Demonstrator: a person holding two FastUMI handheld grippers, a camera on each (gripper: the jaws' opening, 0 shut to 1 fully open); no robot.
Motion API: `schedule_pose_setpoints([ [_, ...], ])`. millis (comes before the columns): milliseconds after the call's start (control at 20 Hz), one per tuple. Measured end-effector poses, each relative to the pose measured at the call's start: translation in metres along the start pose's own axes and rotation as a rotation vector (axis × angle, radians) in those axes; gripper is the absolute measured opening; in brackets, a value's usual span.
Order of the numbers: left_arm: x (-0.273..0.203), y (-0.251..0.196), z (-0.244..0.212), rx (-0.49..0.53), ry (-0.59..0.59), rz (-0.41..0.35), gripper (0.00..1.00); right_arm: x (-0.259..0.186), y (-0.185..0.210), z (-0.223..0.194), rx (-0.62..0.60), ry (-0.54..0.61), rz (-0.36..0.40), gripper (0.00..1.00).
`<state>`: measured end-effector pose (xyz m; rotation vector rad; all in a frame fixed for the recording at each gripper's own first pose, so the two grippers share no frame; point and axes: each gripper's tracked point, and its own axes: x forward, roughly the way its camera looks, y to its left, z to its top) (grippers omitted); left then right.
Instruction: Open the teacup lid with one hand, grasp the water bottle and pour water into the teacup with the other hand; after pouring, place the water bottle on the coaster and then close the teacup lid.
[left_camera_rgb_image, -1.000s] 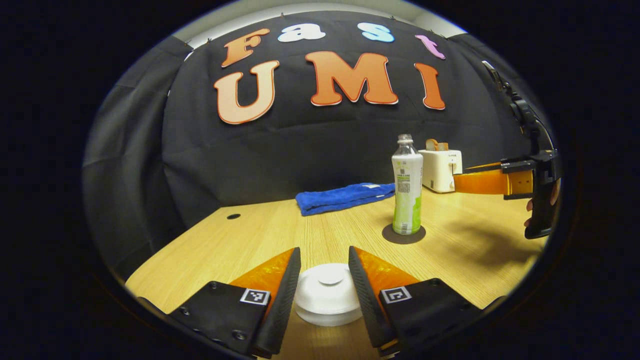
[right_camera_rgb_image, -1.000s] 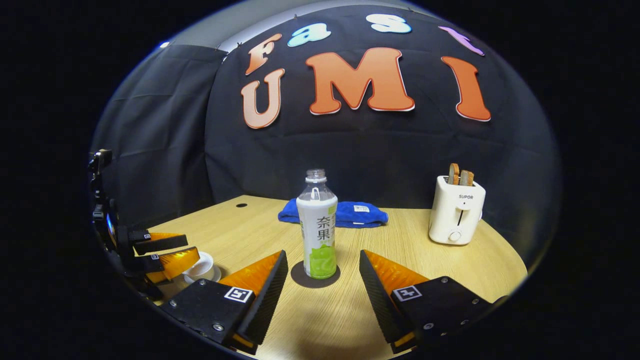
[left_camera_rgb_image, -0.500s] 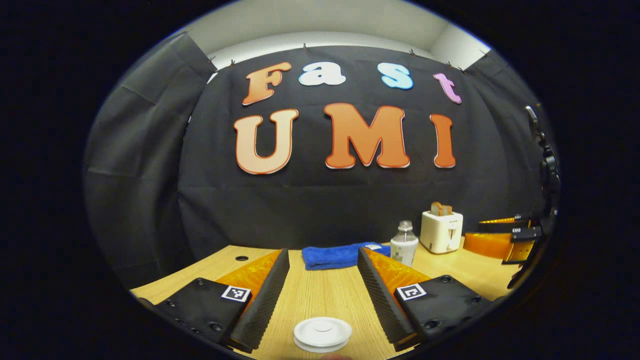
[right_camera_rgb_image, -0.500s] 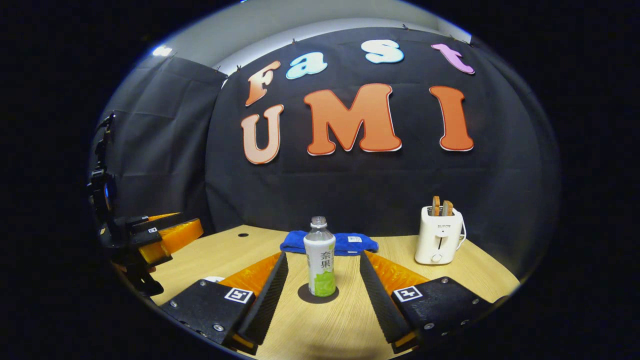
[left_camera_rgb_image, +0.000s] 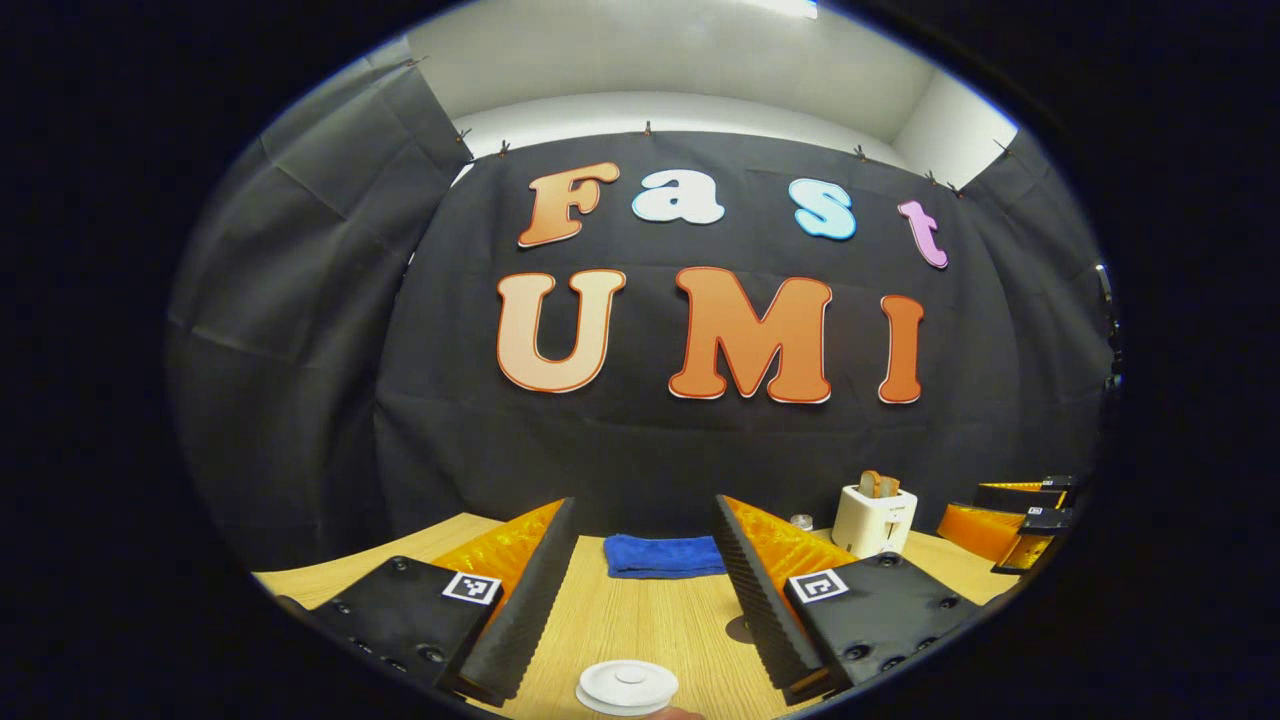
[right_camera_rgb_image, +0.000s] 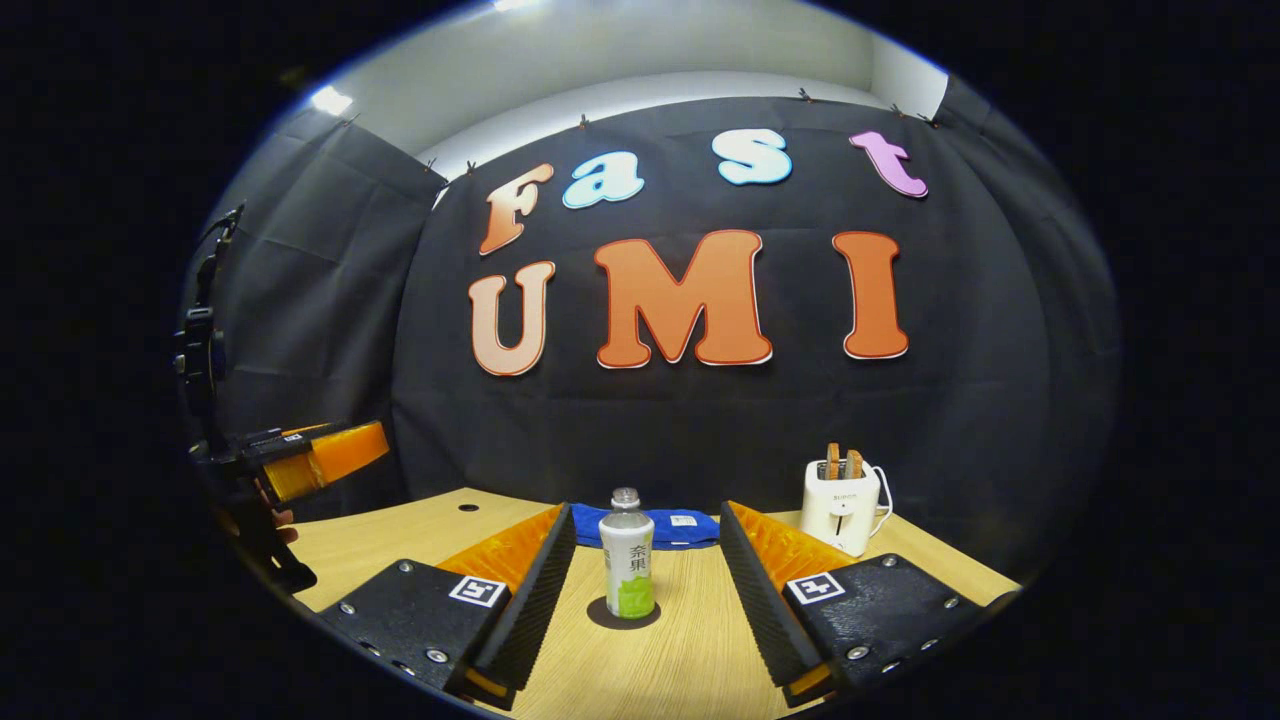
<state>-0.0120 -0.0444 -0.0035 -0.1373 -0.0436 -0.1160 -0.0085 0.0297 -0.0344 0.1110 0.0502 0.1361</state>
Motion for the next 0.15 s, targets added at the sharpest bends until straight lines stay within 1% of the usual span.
schedule_pose_setpoints([
  [50, -0.0035, -0.0005, 0.0032, 0.008, -0.006, 0.0, 0.86, -0.0018, -0.0013, 0.0033, -0.001, -0.008, 0.0, 0.87],
  [100, -0.0068, -0.0006, 0.0051, 0.017, -0.012, 0.003, 0.86, -0.0031, -0.0023, 0.0057, -0.006, -0.016, -0.008, 0.87],
  [150, -0.011, -0.0017, 0.0067, 0.027, -0.019, 0.004, 0.89, -0.0049, -0.0036, 0.007, -0.014, -0.021, -0.013, 0.87],
])
